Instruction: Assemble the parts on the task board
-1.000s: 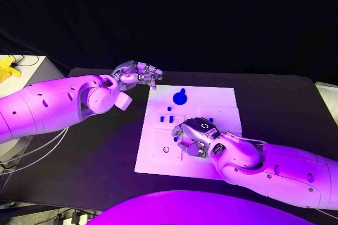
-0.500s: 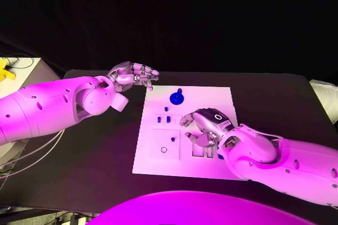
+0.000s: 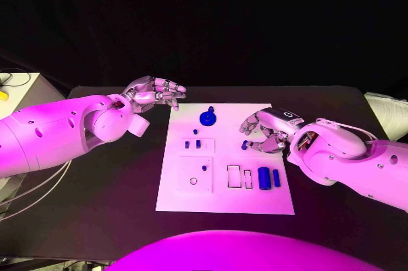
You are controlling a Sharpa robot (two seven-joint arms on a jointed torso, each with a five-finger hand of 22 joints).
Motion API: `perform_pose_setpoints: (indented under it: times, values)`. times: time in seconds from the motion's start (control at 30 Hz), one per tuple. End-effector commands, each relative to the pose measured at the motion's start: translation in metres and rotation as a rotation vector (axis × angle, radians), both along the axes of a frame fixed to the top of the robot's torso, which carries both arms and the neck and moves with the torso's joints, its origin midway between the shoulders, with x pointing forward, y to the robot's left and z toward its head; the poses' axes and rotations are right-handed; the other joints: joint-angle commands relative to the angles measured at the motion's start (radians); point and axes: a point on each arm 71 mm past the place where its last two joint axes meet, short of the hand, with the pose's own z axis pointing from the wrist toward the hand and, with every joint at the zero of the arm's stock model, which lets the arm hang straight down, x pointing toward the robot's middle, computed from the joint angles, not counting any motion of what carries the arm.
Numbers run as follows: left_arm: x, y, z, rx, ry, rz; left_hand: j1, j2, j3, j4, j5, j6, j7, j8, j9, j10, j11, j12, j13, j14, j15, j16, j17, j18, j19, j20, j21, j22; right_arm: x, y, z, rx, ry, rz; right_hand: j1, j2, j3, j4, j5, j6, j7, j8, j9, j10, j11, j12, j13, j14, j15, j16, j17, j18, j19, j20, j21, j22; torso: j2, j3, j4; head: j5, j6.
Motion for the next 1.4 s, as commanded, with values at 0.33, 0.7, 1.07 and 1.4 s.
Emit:
perform_pose_setpoints:
  times: [0.33, 0.7, 1.07, 1.4]
  values:
    - [-0.001, -0.002, 0.0, -0.015, 0.005, -0.019, 0.006, 0.001, -0.004, -0.001, 0.003, 0.0, 0.002, -0.004, -0.001, 0.0, 0.005, -0.005, -0.003, 0.007, -0.001, -0.009, -0.002, 0.012, 0.007, -0.001, -0.008, -0.002, 0.007, -0.002, -0.011, -0.15, 0.059, 0.059, 0.027, 0.015, -0.077, 0.01, 0.001, -0.005, -0.009, -0.011, 0.002, -0.028, 0.0, 0.011, 0.001, -0.019, 0.002, -0.005, -0.013, -0.008, -0.015, 0.001, -0.028, -0.01, 0.001, 0.0, 0.0005, -0.004, 0.0]
    - [-0.001, -0.002, 0.0, -0.015, 0.005, -0.017, 0.006, 0.001, -0.004, -0.001, 0.003, 0.0, 0.002, -0.004, -0.001, 0.0, 0.005, -0.005, -0.003, 0.007, -0.001, -0.009, -0.002, 0.012, 0.007, -0.001, -0.008, -0.002, 0.008, 0.007, -0.016, -0.164, 0.036, 0.058, 0.047, 0.04, -0.046, 0.03, -0.005, 0.04, -0.008, 0.002, 0.008, 0.014, -0.008, 0.043, 0.002, 0.002, -0.005, 0.02, 0.014, -0.017, 0.015, -0.006, 0.031, 0.019, 0.002, 0.0009, 0.0022, -0.005, 0.0]
    - [-0.001, -0.001, 0.0, -0.014, 0.006, -0.017, 0.006, 0.001, -0.004, -0.001, 0.003, 0.0, 0.002, -0.004, -0.001, 0.0, 0.005, -0.005, -0.003, 0.007, -0.001, -0.009, -0.002, 0.012, 0.007, -0.001, -0.008, -0.002, 0.006, 0.011, -0.02, -0.173, 0.041, 0.061, 0.049, 0.044, 0.022, 0.051, -0.041, 0.105, -0.02, 0.026, 0.022, 0.094, -0.026, 0.056, 0.005, 0.026, -0.02, 0.044, 0.047, -0.028, 0.044, -0.019, 0.095, 0.053, 0.001, -0.0001, 0.0002, -0.005, 0.0]
    - [-0.001, -0.001, -0.001, -0.013, 0.008, -0.017, 0.005, 0.001, -0.006, 0.0, 0.003, 0.001, 0.002, -0.004, -0.001, 0.001, 0.005, -0.006, -0.004, 0.008, -0.001, -0.01, -0.002, 0.012, 0.007, 0.0, -0.01, -0.004, 0.006, 0.014, -0.021, -0.167, 0.016, 0.048, 0.063, 0.069, 0.059, 0.048, -0.098, 0.141, -0.034, 0.049, 0.039, 0.142, -0.043, 0.05, 0.009, 0.041, -0.034, 0.058, 0.07, -0.035, 0.06, -0.034, 0.133, 0.074, 0.002, 0.0004, 0.0009, -0.007, 0.0]
